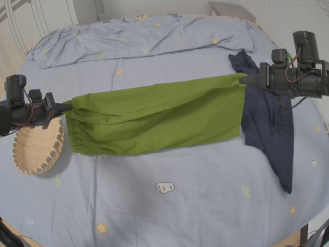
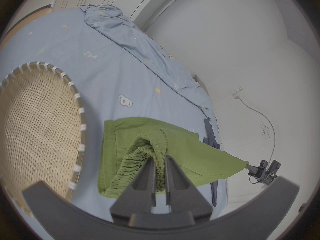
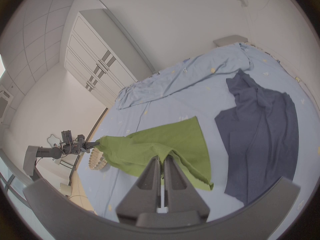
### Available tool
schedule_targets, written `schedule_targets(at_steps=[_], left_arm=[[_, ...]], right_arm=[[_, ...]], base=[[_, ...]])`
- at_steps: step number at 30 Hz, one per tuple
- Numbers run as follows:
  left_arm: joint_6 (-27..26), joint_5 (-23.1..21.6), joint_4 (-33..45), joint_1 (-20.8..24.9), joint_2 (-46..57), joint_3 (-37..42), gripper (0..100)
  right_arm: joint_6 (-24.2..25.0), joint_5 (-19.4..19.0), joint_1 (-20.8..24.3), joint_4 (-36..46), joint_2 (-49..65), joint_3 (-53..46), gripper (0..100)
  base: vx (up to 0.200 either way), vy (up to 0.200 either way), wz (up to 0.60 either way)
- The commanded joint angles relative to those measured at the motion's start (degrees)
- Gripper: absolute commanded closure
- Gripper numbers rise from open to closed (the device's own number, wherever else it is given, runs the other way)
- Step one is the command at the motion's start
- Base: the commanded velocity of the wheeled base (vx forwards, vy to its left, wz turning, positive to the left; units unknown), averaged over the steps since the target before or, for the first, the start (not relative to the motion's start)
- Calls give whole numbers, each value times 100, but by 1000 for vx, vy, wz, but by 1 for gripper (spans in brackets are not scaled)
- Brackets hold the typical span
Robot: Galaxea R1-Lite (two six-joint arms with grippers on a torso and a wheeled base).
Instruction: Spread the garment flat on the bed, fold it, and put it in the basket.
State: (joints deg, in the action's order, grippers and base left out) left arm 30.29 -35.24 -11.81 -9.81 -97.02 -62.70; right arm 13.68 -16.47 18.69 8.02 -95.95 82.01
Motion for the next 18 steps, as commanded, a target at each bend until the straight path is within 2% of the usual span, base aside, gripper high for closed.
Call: schedule_targets(at_steps=[1,5,10,18], left_arm=[[-85,176,390,120,-739,-762,100],[-234,202,381,50,-871,-762,100],[-243,193,364,-258,-888,-797,100],[-243,193,364,-284,-985,-867,100]], right_arm=[[3,241,82,270,-881,896,100],[3,337,38,244,-1119,1169,100],[-5,469,-23,288,-1470,1687,100],[-67,504,-120,279,-1848,2399,100]], base=[[0,0,0],[0,0,0],[0,0,0],[0,0,0]])
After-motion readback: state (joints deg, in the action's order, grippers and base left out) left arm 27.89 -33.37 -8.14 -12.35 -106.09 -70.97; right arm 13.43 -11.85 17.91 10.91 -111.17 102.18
